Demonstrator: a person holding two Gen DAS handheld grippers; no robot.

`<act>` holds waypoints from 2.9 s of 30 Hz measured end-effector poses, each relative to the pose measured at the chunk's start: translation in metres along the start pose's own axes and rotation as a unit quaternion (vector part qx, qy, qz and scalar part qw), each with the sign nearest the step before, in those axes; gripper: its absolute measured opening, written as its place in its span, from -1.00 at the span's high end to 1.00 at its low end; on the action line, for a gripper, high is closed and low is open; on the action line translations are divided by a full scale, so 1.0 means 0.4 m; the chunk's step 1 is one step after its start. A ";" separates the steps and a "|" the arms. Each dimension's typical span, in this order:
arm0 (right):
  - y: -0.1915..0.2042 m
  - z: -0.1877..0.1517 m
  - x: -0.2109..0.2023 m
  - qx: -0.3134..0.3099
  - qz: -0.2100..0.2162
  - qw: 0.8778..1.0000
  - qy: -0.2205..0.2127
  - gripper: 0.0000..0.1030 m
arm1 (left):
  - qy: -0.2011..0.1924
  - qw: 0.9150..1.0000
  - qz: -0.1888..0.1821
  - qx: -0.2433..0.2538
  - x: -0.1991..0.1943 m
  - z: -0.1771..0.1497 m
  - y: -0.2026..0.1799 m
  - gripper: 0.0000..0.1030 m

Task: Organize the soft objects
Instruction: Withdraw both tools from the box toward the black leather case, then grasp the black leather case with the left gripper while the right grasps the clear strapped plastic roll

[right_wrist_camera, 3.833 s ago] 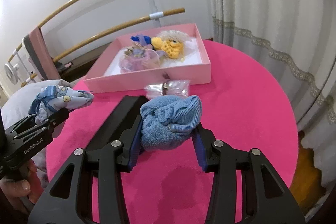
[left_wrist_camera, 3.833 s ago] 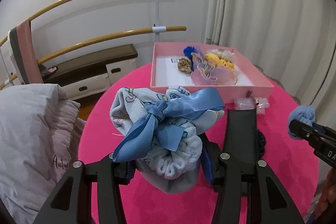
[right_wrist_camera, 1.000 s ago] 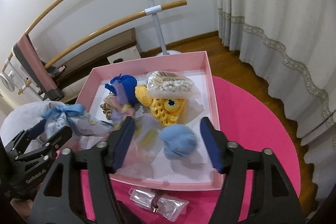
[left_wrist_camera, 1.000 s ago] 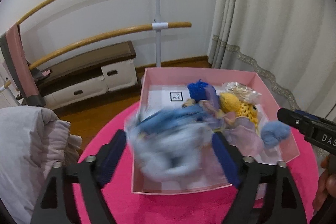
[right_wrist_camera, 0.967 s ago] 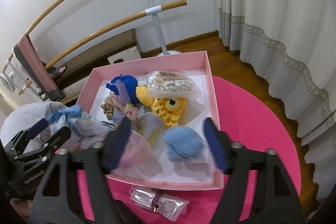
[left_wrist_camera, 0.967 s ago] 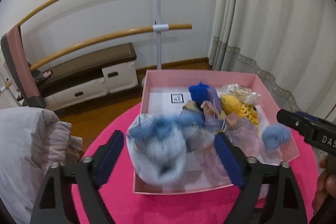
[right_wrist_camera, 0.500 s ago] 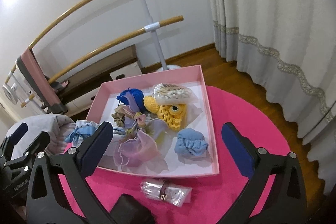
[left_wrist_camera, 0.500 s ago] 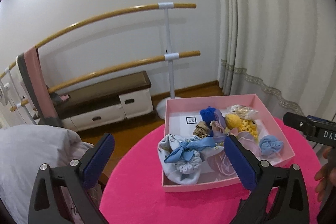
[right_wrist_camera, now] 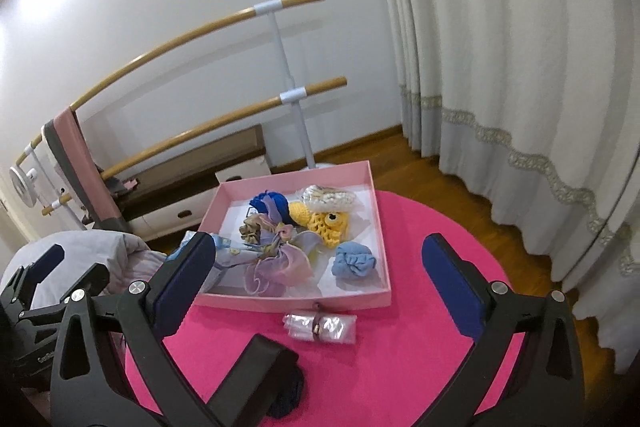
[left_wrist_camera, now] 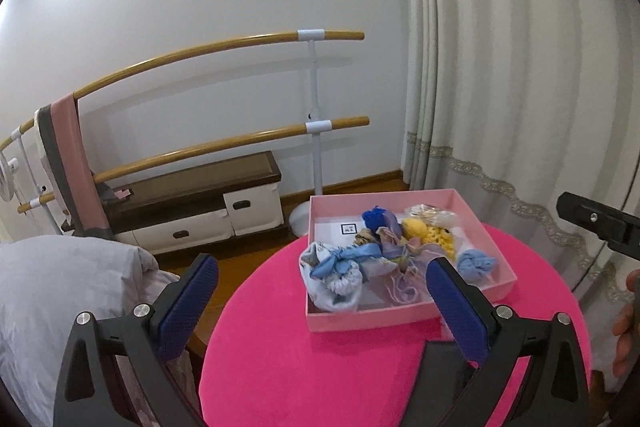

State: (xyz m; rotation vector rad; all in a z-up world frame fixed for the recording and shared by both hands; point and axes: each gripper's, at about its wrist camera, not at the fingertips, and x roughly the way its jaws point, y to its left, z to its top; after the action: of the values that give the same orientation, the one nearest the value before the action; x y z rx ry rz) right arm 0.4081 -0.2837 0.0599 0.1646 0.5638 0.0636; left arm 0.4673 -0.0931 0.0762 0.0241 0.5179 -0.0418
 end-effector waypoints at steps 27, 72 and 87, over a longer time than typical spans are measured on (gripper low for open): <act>0.078 -0.246 -0.355 -0.040 -0.025 0.997 -0.067 -1.00 | -0.027 0.999 -0.009 -0.041 -0.467 -0.211 0.035 -1.00; -0.003 -0.294 -0.240 -0.011 -0.051 0.999 -0.015 -1.00 | 0.085 0.995 -0.050 -0.028 -0.223 -0.249 -0.022 -1.00; -0.067 -0.325 -0.033 0.005 -0.067 0.996 0.061 -1.00 | 0.174 0.980 -0.097 -0.007 0.124 -0.274 -0.102 -1.00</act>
State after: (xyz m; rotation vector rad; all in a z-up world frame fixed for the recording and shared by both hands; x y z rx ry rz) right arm 0.3275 -0.2934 -0.0458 0.1331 0.6967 -0.0599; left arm 0.4543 -0.1317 -0.0438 -0.0348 0.8700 -0.2280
